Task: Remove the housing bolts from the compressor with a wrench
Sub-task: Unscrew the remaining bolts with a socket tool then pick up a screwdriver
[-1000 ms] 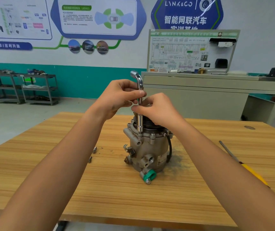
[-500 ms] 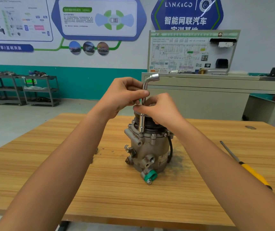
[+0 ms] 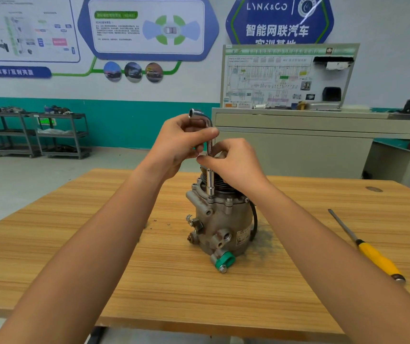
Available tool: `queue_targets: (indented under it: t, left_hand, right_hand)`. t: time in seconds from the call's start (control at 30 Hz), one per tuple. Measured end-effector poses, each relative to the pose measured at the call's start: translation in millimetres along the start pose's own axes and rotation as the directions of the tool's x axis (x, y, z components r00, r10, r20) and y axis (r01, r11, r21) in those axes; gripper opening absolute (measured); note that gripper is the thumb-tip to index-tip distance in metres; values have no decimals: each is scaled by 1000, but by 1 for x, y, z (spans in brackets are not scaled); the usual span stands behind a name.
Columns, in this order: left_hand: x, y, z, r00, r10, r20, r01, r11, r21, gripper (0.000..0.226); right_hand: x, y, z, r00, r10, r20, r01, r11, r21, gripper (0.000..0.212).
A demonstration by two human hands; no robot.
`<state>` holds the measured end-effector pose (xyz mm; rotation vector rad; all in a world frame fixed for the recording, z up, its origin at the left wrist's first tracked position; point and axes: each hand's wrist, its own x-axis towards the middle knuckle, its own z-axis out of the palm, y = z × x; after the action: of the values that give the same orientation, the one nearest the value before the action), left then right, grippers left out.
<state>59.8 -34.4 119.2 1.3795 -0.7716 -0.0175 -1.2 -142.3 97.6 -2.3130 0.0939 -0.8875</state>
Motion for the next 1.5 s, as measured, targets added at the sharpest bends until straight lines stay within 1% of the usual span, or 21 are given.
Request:
queue_targets:
  t: [0.07, 0.13, 0.2, 0.27, 0.37, 0.47, 0.57, 0.63, 0.67, 0.73, 0.8, 0.87, 0.93, 0.97, 1.03, 1.13, 1.17, 1.23, 1.37, 1.43, 1.5]
  left_hand:
    - [1, 1, 1, 1000, -8, 25, 7, 1000, 12, 13]
    - [0, 3, -3, 990, -9, 139, 10, 1000, -3, 11]
    - [-1, 4, -8, 973, 8, 231, 3, 999, -47, 18]
    - [-2, 4, -8, 979, 45, 197, -38, 998, -40, 19]
    - [0, 3, 0, 994, 76, 79, -78, 997, 18, 14]
    - [3, 5, 8, 996, 74, 59, -76, 997, 33, 13]
    - [3, 8, 5, 989, 30, 143, -33, 999, 15, 10]
    - [2, 11, 0, 970, -7, 245, 12, 1000, -21, 15]
    - [1, 12, -2, 964, -14, 264, 20, 1000, -20, 17]
    - [2, 15, -3, 975, -21, 220, 12, 999, 41, 15]
    - [4, 16, -1, 991, -34, 127, 22, 995, 99, 11]
    - [6, 15, 2, 997, -60, 51, 55, 994, 99, 13]
    - [8, 12, 4, 996, -86, 25, 84, 994, 75, 16]
    - [8, 12, 3, 994, -100, 41, 97, 993, 73, 14]
    - [7, 12, -1, 984, -118, 132, 110, 991, 70, 7]
    - [6, 11, -10, 954, -112, 276, 115, 993, 7, 13]
    - [6, 10, -11, 957, -93, 275, 97, 995, 0, 15]
    - [6, 7, -8, 978, -57, 200, 59, 998, -7, 14]
    - [4, 2, 1, 998, -30, 50, 32, 999, -36, 13]
    - [3, 3, 2, 999, -10, 42, 10, 1000, 0, 14]
    - [3, 5, 1, 996, 8, 90, -15, 996, 84, 17]
  right_hand:
    - [1, -1, 0, 999, -14, 34, 13, 999, 38, 18]
    - [2, -1, -4, 996, 15, 91, -25, 994, 108, 14]
    - [3, -1, -8, 988, 56, 143, -73, 991, 112, 13]
    - [3, -1, -9, 983, 76, 165, -87, 994, 66, 19]
    - [2, 0, -4, 997, 54, 62, -52, 998, -26, 19]
    - [1, 0, 0, 999, 3, -52, -7, 997, -82, 22]
    - [2, 2, -2, 998, -14, -61, 10, 998, -63, 23]
    - [3, 2, -4, 1000, -8, -16, 8, 999, -32, 23]
    - [3, 2, -5, 1000, -3, 10, 3, 1000, -18, 21]
    - [4, 1, -5, 999, 4, 37, -3, 1000, -15, 19]
    - [5, 1, -4, 1000, 2, 19, -2, 1000, -11, 20]
    - [4, -2, -3, 999, -13, -46, 15, 1000, 27, 21]
    - [3, -4, -1, 994, -19, -110, 28, 996, 84, 18]
    - [2, -5, 0, 992, -12, -125, 27, 992, 121, 18]
    - [1, -4, 1, 994, 26, -104, -3, 976, 220, 19]
    - [1, 1, -2, 995, 102, -13, -92, 939, 331, 20]
    - [1, 2, -2, 993, 117, 4, -112, 935, 337, 21]
    - [2, 2, -2, 992, 127, 5, -121, 936, 330, 21]
    - [1, 0, -2, 995, 50, -81, -34, 983, 180, 17]
    - [1, 1, -3, 996, 41, -81, -26, 985, 172, 14]
    - [1, 1, -4, 997, 48, -57, -36, 981, 189, 13]
